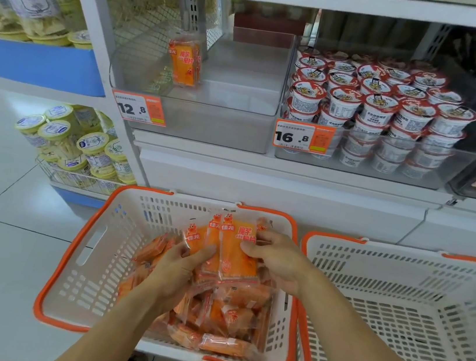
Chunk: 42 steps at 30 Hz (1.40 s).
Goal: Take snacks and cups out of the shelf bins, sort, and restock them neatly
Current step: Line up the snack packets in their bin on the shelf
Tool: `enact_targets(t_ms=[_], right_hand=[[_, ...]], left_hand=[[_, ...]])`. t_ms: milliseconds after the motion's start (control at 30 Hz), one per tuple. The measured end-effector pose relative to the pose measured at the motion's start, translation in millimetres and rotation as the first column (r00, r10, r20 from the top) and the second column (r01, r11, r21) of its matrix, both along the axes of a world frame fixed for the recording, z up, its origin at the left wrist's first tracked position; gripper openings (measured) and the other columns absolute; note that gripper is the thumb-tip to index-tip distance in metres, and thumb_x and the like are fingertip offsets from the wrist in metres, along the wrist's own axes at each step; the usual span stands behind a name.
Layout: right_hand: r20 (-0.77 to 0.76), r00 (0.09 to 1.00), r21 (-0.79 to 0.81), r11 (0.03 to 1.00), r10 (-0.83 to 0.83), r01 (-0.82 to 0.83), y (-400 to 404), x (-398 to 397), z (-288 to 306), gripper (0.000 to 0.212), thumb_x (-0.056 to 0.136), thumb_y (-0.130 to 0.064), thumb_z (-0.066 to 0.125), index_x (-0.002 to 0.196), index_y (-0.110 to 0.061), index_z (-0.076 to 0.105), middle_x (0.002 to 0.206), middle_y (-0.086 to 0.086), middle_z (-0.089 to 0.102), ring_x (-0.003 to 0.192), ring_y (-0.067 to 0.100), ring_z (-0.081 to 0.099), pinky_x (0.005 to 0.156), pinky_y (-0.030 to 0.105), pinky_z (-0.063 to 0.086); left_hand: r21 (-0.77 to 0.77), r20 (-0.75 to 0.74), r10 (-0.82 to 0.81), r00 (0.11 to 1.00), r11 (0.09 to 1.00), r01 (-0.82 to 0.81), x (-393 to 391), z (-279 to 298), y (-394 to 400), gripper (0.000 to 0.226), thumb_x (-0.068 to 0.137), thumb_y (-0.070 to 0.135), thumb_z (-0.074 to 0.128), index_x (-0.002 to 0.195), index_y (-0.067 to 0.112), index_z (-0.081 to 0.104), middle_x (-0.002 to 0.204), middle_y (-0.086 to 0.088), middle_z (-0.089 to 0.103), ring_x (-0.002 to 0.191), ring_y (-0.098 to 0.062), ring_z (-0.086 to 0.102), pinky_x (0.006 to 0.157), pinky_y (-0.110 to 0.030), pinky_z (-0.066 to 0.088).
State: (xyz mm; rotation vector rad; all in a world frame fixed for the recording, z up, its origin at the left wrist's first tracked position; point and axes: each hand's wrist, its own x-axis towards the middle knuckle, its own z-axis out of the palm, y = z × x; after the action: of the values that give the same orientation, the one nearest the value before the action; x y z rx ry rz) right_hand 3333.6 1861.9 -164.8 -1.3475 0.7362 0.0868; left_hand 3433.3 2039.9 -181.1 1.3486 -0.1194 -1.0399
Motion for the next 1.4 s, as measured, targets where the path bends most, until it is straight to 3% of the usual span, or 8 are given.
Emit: enact_targets(t_ms=[133, 333, 533, 733, 900, 1100, 1300, 1400], right_hand=[[0.01, 1.0, -0.188, 0.982, 0.02, -0.017, 4.2, 5.9, 10.2, 0.037, 0.093, -0.029, 0.071, 0.129, -0.025, 0.064, 0.124, -0.003, 0.066, 0.11, 0.018, 0.067, 0.097, 0.042, 0.056], [0.026, 0.999, -0.26, 0.965, 0.045, -0.037, 14.6, 14.0, 33.7, 0.02, 0.096, -0.027, 0.066, 0.114, -0.023, 0.073, 0.104, -0.003, 0.076, 0.096, 0.017, 0.073, 0.092, 0.042, 0.059], [0.074, 0.993, 0.058, 0.993, 0.094, -0.099, 23.0, 19.4, 65.9, 0.024, 0.099, -0.007, 0.056, 0.12, 0.0, 0.065, 0.103, 0.008, 0.072, 0.09, 0.019, 0.071, 0.088, 0.038, 0.059], [0.207, 0.968, 0.211, 0.96, 0.143, -0.187, 17.8, 24.6, 86.2, 0.101, 0.078, -0.041, 0.084, 0.155, -0.032, 0.02, 0.12, 0.012, 0.068, 0.096, 0.03, 0.069, 0.083, 0.049, 0.057], [0.337, 0.941, 0.242, 0.964, 0.027, -0.114, 39.0, 34.5, 92.4, 0.068, 0.088, -0.03, 0.074, 0.146, -0.026, 0.04, 0.113, 0.01, 0.071, 0.1, 0.029, 0.067, 0.092, 0.055, 0.053], [0.383, 0.917, 0.063, 0.994, -0.108, 0.091, 38.5, 36.6, 106.4, 0.043, 0.089, -0.049, 0.067, 0.123, -0.024, 0.066, 0.093, 0.004, 0.073, 0.08, 0.022, 0.074, 0.062, 0.038, 0.059], [0.3, 0.951, -0.001, 0.997, 0.075, -0.079, 13.3, 26.3, 137.1, 0.03, 0.092, -0.039, 0.067, 0.122, -0.038, 0.066, 0.102, 0.008, 0.073, 0.104, 0.035, 0.071, 0.091, 0.053, 0.057], [0.191, 0.966, -0.074, 0.984, 0.175, -0.164, -6.0, 20.9, 161.0, 0.058, 0.073, -0.027, 0.08, 0.128, -0.031, 0.063, 0.119, 0.011, 0.071, 0.111, 0.036, 0.068, 0.097, 0.05, 0.055]], left_hand=[[-0.022, 0.009, -0.027, 1.0, 0.999, 0.027, -2.3, 10.7, -3.0, 0.039, 0.098, 0.026, 0.059, 0.135, 0.013, 0.056, 0.124, -0.012, 0.069, 0.113, -0.031, 0.067, 0.102, -0.056, 0.048], [-0.025, 0.162, -0.017, 0.987, 0.999, 0.021, -5.9, 21.2, -5.1, 0.086, 0.069, 0.052, 0.086, 0.138, 0.029, 0.041, 0.131, -0.003, 0.065, 0.115, -0.023, 0.067, 0.098, -0.052, 0.052], [0.042, 0.174, -0.063, 0.983, 0.998, 0.056, 17.6, 50.2, -4.3, 0.097, 0.057, 0.047, 0.092, 0.136, 0.015, 0.046, 0.122, -0.009, 0.069, 0.106, -0.029, 0.071, 0.093, -0.05, 0.055], [0.159, 0.266, -0.355, 0.896, 0.933, 0.323, 48.2, 101.7, 14.5, 0.083, 0.058, 0.04, 0.08, 0.133, 0.021, 0.049, 0.124, -0.014, 0.067, 0.11, -0.032, 0.068, 0.093, -0.049, 0.054], [0.392, 0.419, -0.523, 0.742, 0.842, 0.371, 56.9, 136.6, 17.3, 0.083, 0.052, 0.056, 0.067, 0.126, 0.035, 0.038, 0.123, -0.004, 0.06, 0.106, -0.016, 0.065, 0.09, -0.039, 0.055], [0.488, 0.522, -0.545, 0.656, 0.822, 0.295, 59.3, 156.4, 2.2, 0.072, 0.075, 0.077, 0.052, 0.132, 0.036, 0.036, 0.111, 0.005, 0.07, 0.092, -0.011, 0.072, 0.09, -0.037, 0.056], [0.473, 0.549, -0.616, 0.565, 0.786, 0.397, 66.7, 175.4, -8.4, 0.066, 0.082, 0.071, 0.042, 0.14, 0.04, 0.035, 0.121, 0.012, 0.064, 0.1, -0.006, 0.069, 0.089, -0.028, 0.056], [0.423, 0.625, -0.591, 0.51, 0.805, 0.416, 72.6, 180.1, -11.8, 0.065, 0.078, 0.067, 0.055, 0.134, 0.038, 0.043, 0.117, 0.005, 0.066, 0.093, -0.011, 0.071, 0.083, -0.032, 0.06]])
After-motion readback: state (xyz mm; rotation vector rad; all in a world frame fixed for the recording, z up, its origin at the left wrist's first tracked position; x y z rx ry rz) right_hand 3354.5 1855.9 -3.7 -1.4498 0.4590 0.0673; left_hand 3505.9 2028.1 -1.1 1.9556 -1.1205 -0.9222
